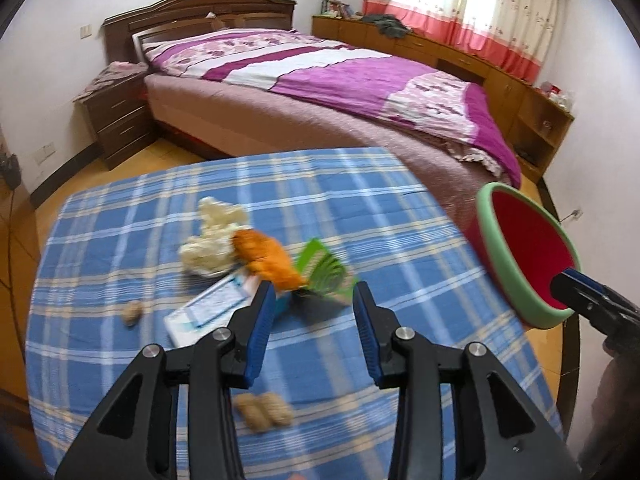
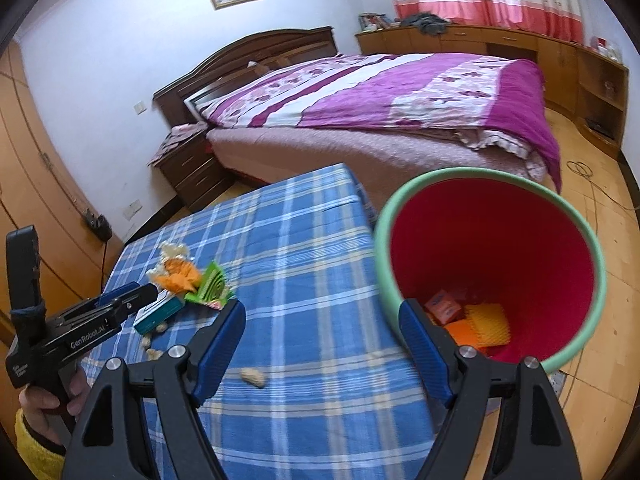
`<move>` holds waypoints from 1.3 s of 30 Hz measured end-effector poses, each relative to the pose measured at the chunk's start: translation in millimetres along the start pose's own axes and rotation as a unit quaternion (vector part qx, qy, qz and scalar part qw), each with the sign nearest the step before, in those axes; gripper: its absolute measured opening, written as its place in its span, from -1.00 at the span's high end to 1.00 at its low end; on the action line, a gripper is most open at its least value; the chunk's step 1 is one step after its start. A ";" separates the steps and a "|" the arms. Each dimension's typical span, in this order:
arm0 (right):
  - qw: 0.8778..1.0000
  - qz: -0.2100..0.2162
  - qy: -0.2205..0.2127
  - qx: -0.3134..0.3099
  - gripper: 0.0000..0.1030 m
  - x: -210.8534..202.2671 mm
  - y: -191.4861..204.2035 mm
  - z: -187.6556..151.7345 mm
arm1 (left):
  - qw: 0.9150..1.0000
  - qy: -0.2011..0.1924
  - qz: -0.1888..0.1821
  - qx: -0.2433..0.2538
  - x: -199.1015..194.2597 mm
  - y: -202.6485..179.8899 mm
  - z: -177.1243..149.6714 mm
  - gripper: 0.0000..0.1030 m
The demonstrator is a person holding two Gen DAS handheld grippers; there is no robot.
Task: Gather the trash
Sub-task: 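Move both tools back toward the items on the table, then grasp the white medicine box with the left tool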
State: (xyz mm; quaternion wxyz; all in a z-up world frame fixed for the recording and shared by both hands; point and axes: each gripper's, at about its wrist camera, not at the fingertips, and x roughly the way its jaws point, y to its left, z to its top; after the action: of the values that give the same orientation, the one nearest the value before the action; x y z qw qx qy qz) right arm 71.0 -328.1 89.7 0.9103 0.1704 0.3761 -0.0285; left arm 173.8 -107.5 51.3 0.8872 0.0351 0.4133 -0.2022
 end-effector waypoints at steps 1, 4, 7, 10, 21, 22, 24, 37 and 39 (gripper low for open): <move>1.000 0.004 0.003 -0.003 -0.58 3.2 5.3 0.1 | 1.000 0.005 0.004 0.002 1.3 5.6 -0.1 0.05; 1.000 0.011 0.011 -0.012 -0.65 10.5 17.9 -0.3 | 1.000 0.017 0.013 0.014 7.0 18.1 -0.6 -0.26; 1.000 0.015 0.017 -0.020 -0.67 17.5 28.2 0.0 | 0.999 0.026 0.031 0.026 15.6 28.4 -1.1 -0.35; 0.999 0.017 0.025 -0.027 -0.67 23.7 36.6 -0.4 | 0.998 0.043 0.032 0.028 27.4 41.2 -1.7 -0.35; 0.998 0.015 0.053 -0.042 -0.67 52.8 53.7 -1.9 | 0.995 0.090 0.017 0.040 69.3 63.2 -6.4 -0.39; 0.997 0.016 0.056 -0.044 -0.67 55.8 55.2 -1.9 | 0.995 0.092 0.012 0.033 71.7 65.6 -6.0 -0.38; 0.997 0.017 0.064 -0.049 -0.67 63.5 59.3 -2.0 | 0.995 0.098 0.001 0.014 75.9 71.4 -4.7 -0.38; 0.990 0.026 0.099 -0.096 -0.67 102.8 88.2 -5.1 | 0.996 0.054 -0.012 -0.067 52.4 91.6 -10.6 -0.10; 0.989 0.029 0.106 -0.103 -0.67 110.2 93.3 -5.0 | 0.997 0.040 -0.001 -0.073 41.9 90.9 -13.7 -0.10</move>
State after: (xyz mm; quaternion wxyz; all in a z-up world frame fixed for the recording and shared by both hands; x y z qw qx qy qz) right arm 163.2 -230.3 36.8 0.8786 0.0884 0.4659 0.0556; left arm 223.3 -34.9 1.4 0.8701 -0.0222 0.4617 -0.1710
